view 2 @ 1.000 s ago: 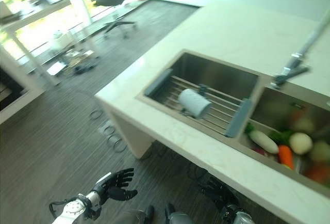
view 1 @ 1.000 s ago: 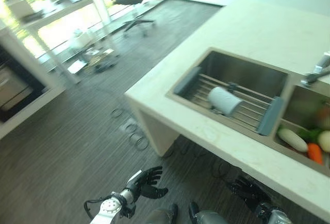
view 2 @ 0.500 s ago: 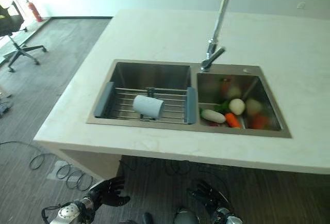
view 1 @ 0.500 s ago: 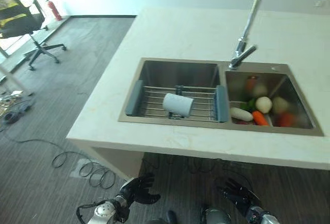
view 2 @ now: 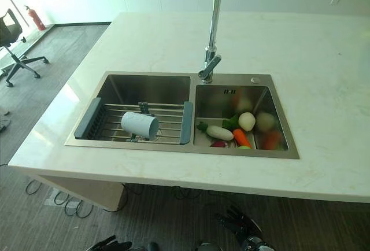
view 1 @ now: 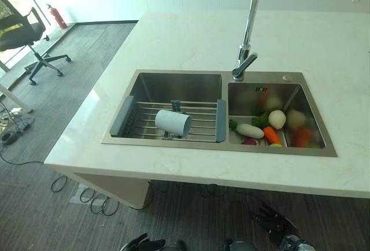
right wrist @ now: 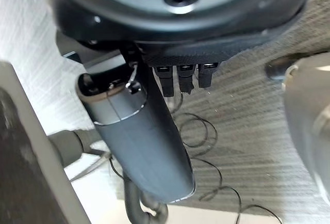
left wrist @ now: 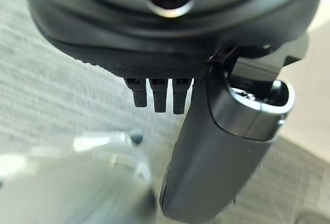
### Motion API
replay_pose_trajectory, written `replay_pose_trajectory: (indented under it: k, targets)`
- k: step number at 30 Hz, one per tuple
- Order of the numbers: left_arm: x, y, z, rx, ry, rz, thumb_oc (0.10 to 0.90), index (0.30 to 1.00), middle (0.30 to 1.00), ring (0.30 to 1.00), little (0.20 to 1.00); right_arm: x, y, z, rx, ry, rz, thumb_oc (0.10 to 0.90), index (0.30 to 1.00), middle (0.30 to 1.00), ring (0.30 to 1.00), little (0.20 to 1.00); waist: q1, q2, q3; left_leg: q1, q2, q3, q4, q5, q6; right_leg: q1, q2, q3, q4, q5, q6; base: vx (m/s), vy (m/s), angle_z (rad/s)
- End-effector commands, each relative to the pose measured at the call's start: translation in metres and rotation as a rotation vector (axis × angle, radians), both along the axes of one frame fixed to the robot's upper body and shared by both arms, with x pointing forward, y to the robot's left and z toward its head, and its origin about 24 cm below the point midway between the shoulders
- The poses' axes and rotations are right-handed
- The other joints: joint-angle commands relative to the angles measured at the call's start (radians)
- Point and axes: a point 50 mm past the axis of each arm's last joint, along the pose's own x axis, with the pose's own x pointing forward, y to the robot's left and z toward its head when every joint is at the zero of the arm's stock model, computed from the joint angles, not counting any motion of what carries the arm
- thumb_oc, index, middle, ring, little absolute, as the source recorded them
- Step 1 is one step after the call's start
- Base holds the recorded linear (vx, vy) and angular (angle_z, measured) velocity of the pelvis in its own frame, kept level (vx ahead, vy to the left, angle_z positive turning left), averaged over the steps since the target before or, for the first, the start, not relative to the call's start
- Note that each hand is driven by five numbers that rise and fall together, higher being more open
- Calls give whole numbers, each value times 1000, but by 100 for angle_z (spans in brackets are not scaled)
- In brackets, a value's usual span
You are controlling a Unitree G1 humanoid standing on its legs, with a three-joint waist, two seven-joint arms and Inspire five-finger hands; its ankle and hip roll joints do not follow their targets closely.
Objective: Place the dishes in the dishwasher.
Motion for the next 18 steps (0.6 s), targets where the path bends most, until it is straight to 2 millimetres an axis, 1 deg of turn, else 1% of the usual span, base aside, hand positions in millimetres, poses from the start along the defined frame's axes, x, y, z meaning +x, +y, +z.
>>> replay_pose_trajectory:
  k: [1,2,3,4,5,6,7,8,9,10,11,12,13,14,15,16,17,18]
  targets:
    - [17,48,21,191,-58,98,800,900,900,900,900,12,-14,11,-44,-67,1,800,900,900,900,900,10,-41,31,24,-66,-47,78,-119,2,58,-57,-19,-73,3,105,147,-77,36]
    - [12,65,28,266,-76,143,800,900,900,900,900,6,-24,13,-76,-51,-12,800,900,900,900,900,48,-64,52,-15,-118,-111,78,-10,-9,65,-77,5,-73,8,93,127,-16,32]
    - [11,76,34,307,-98,168,800,900,900,900,900,5,-30,15,-85,-47,-27,800,900,900,900,900,60,-58,60,-44,-123,-146,78,-8,-9,62,-74,13,-73,11,96,86,62,20]
    - [9,86,39,341,-117,196,800,900,900,900,900,6,-35,17,-91,-44,-36,800,900,900,900,900,68,-42,62,-72,-114,-172,78,-24,-9,54,-65,18,-73,12,100,25,215,-13]
    - [6,99,48,405,-146,241,800,900,900,900,900,6,-41,19,-98,-41,-45,800,900,900,900,900,78,-19,67,-111,-94,-206,78,-12,-18,53,-50,25,-73,9,101,60,360,-8]
    - [-2,136,75,631,-149,326,800,900,900,900,900,5,-47,20,-103,-29,-97,800,900,900,900,900,83,13,66,-139,-61,-206,78,-23,-24,53,-60,0,-73,5,110,59,337,-4]
    - [-3,145,83,683,-155,346,800,900,900,900,900,3,-47,19,-98,-25,-120,800,900,900,900,900,83,18,60,-138,-59,-210,78,-34,-23,46,-68,-9,-73,8,115,61,274,10]
    - [-1,163,100,771,-189,380,800,900,900,900,900,-2,-48,17,-84,-13,-154,800,900,900,900,900,85,23,55,-128,-56,-213,78,-49,-27,49,-79,-24,-73,5,121,22,121,11]
    - [3,176,115,833,-212,405,800,900,900,900,900,-6,-48,15,-71,-4,-172,800,900,900,900,900,86,28,46,-133,-50,-212,78,-48,-31,43,-86,-38,-73,8,123,30,100,22]
    - [4,183,123,871,-224,414,800,900,900,900,900,-8,-48,14,-65,2,-176,800,900,900,900,900,87,30,42,-133,-48,-212,78,-49,-32,43,-89,-44,-73,7,124,65,87,19]
    - [6,209,158,1010,-267,454,800,900,900,900,900,-17,-41,7,-55,39,-162,800,900,900,900,900,94,35,32,-122,-44,-209,78,-61,-35,58,-105,-67,-73,-1,132,52,57,15]
    - [6,209,159,1011,-268,454,800,900,900,900,900,-17,-40,7,-54,39,-162,800,900,900,900,900,92,35,30,-128,-45,-211,78,-56,-34,53,-105,-68,-73,3,131,97,48,17]
    - [7,225,185,1094,-301,474,800,900,900,900,900,-22,-33,2,-55,67,-141,800,900,900,900,900,102,36,22,-121,-46,-213,78,-65,-34,64,-113,-79,-73,-3,138,61,4,26]
    - [9,235,206,1150,-332,478,800,900,900,900,900,-24,-26,-2,-54,87,-131,800,900,900,900,900,108,35,13,-124,-49,-218,78,-64,-31,64,-116,-85,-73,0,142,130,-25,21]
    - [11,248,234,1216,-377,476,800,900,900,900,900,-27,-19,-7,-42,109,-131,800,900,900,900,900,117,31,7,-112,-53,-222,78,-76,-28,73,-119,-86,-73,-5,148,87,-38,11]
    - [12,253,250,1267,-413,478,800,900,900,900,900,-27,-15,-9,-34,119,-129,800,900,900,900,900,118,30,0,-118,-54,-223,78,-73,-25,67,-119,-87,-73,1,150,86,-50,3]
    - [14,259,273,1327,-455,474,800,900,900,900,900,-27,-12,-10,-29,127,-125,800,900,900,900,900,121,28,-3,-113,-51,-215,78,-76,-23,70,-122,-88,-73,2,152,74,-58,5]
    - [20,265,320,1461,-582,448,800,900,900,900,900,-26,-7,-12,-24,136,-124,800,900,900,900,900,126,26,-8,-102,-47,-201,78,-88,-20,75,-128,-91,-73,1,158,82,-69,0]
